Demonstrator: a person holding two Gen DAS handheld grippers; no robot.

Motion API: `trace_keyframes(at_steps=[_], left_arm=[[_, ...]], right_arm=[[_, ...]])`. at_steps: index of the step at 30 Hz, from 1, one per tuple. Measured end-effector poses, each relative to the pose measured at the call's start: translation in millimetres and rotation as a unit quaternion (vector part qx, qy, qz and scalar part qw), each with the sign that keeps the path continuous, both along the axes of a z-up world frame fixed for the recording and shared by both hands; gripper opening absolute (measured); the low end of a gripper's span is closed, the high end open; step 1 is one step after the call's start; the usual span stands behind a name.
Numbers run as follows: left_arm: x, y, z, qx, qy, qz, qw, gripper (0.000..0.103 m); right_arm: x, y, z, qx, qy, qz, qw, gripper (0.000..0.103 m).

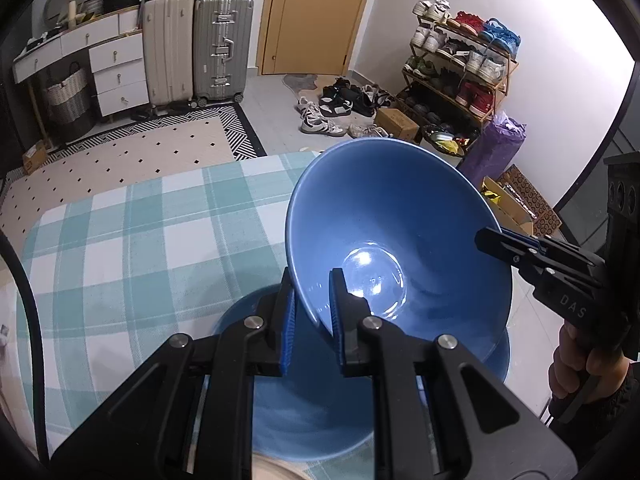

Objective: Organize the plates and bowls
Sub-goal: 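Carry the tilted blue bowl with both tools over another blue bowl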

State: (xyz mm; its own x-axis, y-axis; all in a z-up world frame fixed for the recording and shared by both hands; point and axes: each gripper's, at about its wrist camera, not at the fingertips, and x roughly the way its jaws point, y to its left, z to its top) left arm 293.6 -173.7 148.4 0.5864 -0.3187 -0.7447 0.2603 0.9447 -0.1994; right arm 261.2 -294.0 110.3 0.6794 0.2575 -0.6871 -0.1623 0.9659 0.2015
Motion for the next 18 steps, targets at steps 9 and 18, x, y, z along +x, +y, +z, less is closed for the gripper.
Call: trace_keyframes(at_steps=[9, 18], left_arm=[[-42, 28, -5, -0.002, -0.002, 0.020, 0.9998, 0.012], [-66, 49, -16, -0.002, -0.001, 0.037, 0.9993, 0.012]], right_arm=[[-20, 25, -1, 0.000, -0.001, 0.021, 1.000, 0.015], [-32, 50, -13, -0.005, 0.004, 0.040, 0.999, 0.015]])
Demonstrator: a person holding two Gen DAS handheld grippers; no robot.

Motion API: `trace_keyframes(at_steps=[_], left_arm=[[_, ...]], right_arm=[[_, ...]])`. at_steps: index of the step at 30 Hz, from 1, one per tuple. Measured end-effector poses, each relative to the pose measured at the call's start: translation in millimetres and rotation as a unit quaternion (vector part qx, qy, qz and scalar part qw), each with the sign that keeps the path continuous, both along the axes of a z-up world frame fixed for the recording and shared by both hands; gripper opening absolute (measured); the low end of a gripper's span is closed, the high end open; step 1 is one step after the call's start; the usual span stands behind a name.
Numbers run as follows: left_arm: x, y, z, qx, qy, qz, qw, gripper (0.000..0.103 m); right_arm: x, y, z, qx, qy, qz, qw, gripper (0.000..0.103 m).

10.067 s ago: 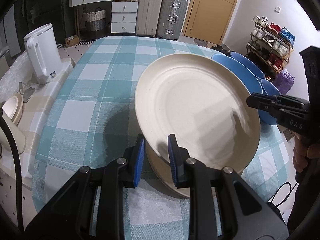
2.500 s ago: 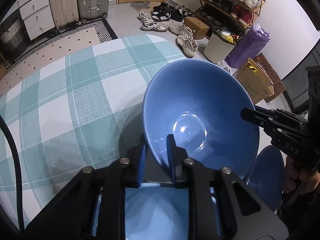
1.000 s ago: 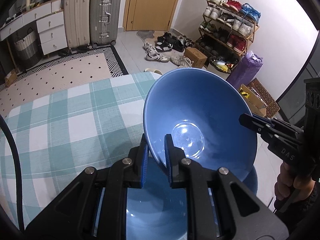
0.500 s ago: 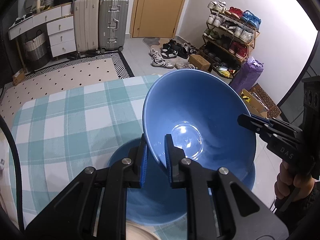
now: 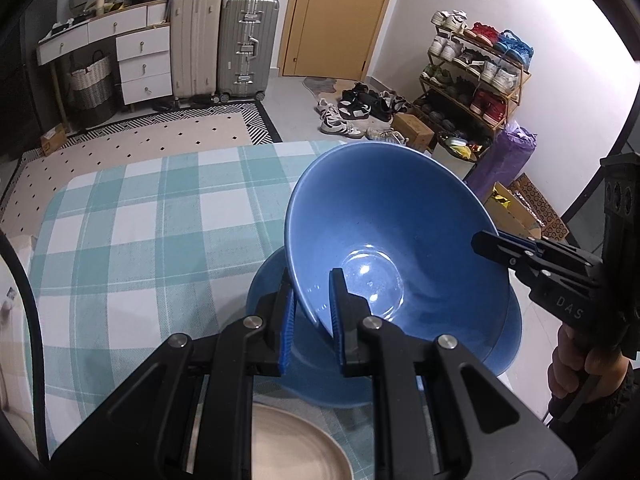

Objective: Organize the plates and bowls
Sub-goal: 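Carry the tilted blue bowl with both tools over another blue bowl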

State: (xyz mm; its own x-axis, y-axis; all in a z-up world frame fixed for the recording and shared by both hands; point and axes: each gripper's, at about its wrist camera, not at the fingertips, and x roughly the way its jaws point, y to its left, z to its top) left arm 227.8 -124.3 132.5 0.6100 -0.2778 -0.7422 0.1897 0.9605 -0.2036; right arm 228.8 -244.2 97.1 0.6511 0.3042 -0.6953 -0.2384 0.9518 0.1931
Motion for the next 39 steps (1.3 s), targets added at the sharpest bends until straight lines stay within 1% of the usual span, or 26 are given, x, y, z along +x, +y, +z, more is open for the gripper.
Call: trace_keyframes(at_steps=[9, 17, 28, 34, 39], left_arm=[[-11, 11, -14, 0.005, 0.006, 0.011, 0.9999, 0.012], [-6, 14, -32, 0.007, 0.017, 0.022, 0.9996, 0.012], [4, 13, -59, 0.024, 0.027, 0.027, 0.9990, 0.012], [12, 13, -79, 0.025, 0.036, 0.031, 0.9985, 0.012], [16, 10, -90, 0.047, 0.032, 0.035, 0.9978, 0.012]], right_arm=[[-2, 14, -16, -0.005, 0.010, 0.012, 1.000, 0.015], [-2, 24, -28, -0.013, 0.021, 0.022, 0.999, 0.016], [4, 31, -47, -0.029, 0.035, 0.024, 0.999, 0.016], [5, 37, -56, -0.046, 0.037, 0.023, 0.998, 0.017], [5, 44, -61, -0.068, 0.029, 0.023, 0.997, 0.017]])
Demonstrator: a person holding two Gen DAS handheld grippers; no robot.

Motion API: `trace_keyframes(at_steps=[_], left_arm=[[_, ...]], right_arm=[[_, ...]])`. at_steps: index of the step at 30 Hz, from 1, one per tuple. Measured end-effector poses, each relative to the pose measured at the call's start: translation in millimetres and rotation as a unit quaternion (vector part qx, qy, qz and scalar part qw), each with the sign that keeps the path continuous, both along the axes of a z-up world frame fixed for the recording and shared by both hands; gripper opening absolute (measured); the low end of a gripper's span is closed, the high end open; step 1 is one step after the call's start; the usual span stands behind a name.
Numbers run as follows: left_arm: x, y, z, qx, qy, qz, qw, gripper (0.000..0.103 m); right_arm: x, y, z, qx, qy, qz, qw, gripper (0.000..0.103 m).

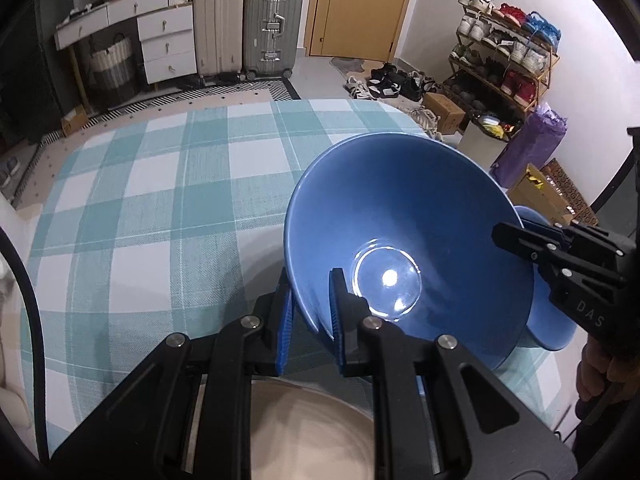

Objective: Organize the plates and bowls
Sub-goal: 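Carry the tilted blue bowl with both tools over another blue bowl, then lower the bowl into the other bowl and open both tools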

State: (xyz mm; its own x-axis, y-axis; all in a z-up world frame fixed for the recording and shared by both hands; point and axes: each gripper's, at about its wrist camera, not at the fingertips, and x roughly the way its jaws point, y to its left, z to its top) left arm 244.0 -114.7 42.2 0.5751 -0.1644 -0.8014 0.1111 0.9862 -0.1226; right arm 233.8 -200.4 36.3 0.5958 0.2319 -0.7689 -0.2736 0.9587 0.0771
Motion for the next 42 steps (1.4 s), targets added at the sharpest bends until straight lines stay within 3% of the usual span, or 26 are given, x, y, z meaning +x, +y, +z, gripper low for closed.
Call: trace_keyframes(at_steps=[15, 33, 36, 37, 38, 42], left_arm=[[4, -7, -15, 0.054, -0.006, -0.005, 0.9985, 0.014], [12, 0, -29, 0.033, 0.018, -0.004, 0.9993, 0.019], [8, 2, -27, 0.021, 0.023, 0.000, 0.9995, 0.029], [6, 5, -26, 0.012, 0.025, 0.003, 0.9996, 0.038], [5, 7, -25, 0.004, 0.025, 0.006, 0.9997, 0.046], [-5, 12, -18, -0.012, 0.022, 0.012, 0.9996, 0.060]], right_arm=[[2, 6, -18, -0.028, -0.001, 0.008, 1.000, 0.017], [5, 0, -26, -0.030, 0.004, 0.005, 1.000, 0.021], [5, -4, -26, -0.023, 0.005, 0.004, 1.000, 0.026], [5, -5, -25, -0.019, 0.006, 0.003, 1.000, 0.028], [4, -7, -24, -0.016, 0.005, 0.004, 1.000, 0.032], [-2, -12, -15, 0.000, -0.004, 0.003, 1.000, 0.056]])
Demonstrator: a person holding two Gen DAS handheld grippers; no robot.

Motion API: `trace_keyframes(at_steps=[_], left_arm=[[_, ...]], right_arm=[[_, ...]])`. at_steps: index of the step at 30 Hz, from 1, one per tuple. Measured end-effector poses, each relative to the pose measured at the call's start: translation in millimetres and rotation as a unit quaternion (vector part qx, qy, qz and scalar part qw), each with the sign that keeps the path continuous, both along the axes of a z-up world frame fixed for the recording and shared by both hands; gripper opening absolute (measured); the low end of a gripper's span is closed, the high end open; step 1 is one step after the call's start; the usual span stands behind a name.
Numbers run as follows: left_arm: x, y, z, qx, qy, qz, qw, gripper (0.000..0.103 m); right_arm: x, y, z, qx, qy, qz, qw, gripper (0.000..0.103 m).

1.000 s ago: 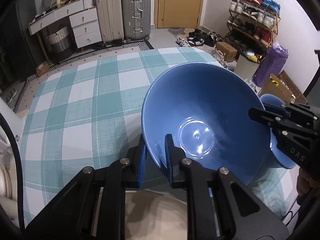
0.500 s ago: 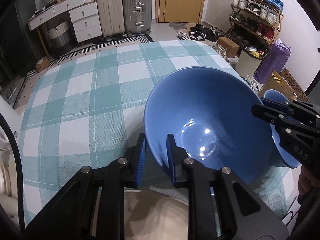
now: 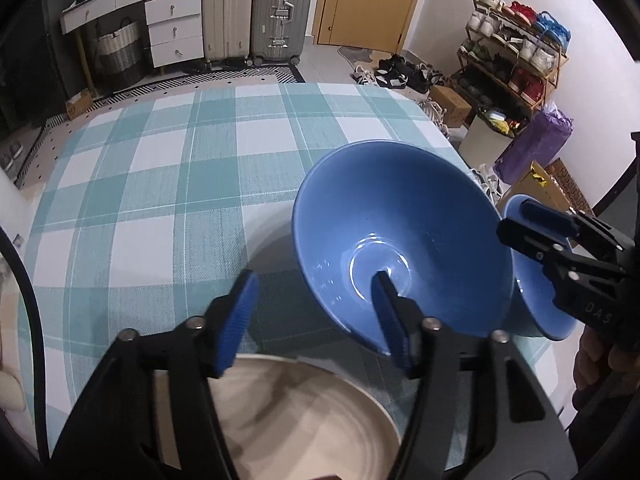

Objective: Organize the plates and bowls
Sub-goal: 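Lower the bowl into the other bowl and open both tools, then move both tools toward the remaining blue bowl rim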

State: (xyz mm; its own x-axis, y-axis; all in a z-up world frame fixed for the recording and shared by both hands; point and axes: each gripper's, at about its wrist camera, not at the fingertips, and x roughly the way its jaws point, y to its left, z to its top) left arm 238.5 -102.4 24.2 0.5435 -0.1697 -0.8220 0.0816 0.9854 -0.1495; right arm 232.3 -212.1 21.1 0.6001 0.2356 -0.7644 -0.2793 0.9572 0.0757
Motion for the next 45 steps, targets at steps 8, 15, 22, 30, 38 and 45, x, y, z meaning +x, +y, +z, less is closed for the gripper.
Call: trace_keyframes(at_steps=[8, 15, 22, 30, 38, 45], left_arm=[[-30, -9, 18, -0.013, -0.025, 0.003, 0.9996, 0.085], [-57, -29, 22, -0.021, -0.041, -0.003, 0.9990, 0.102], [-80, -44, 24, -0.019, -0.046, -0.011, 0.9987, 0.102], [-101, -59, 28, -0.023, -0.052, -0.011, 0.9983, 0.102], [-109, -79, 27, -0.027, -0.049, -0.019, 0.9983, 0.102], [-111, -97, 23, -0.031, -0.042, -0.030, 0.9982, 0.102]], right_arm=[[-26, -31, 25, 0.052, -0.038, -0.063, 0.996, 0.097], [-57, -54, 42, 0.062, -0.058, -0.100, 0.991, 0.102], [-98, -77, 46, 0.085, -0.073, -0.140, 0.984, 0.102], [-126, -95, 48, 0.086, -0.076, -0.159, 0.981, 0.102], [-135, -104, 50, 0.073, -0.079, -0.158, 0.982, 0.102], [-132, -123, 45, 0.076, -0.070, -0.171, 0.980, 0.102]])
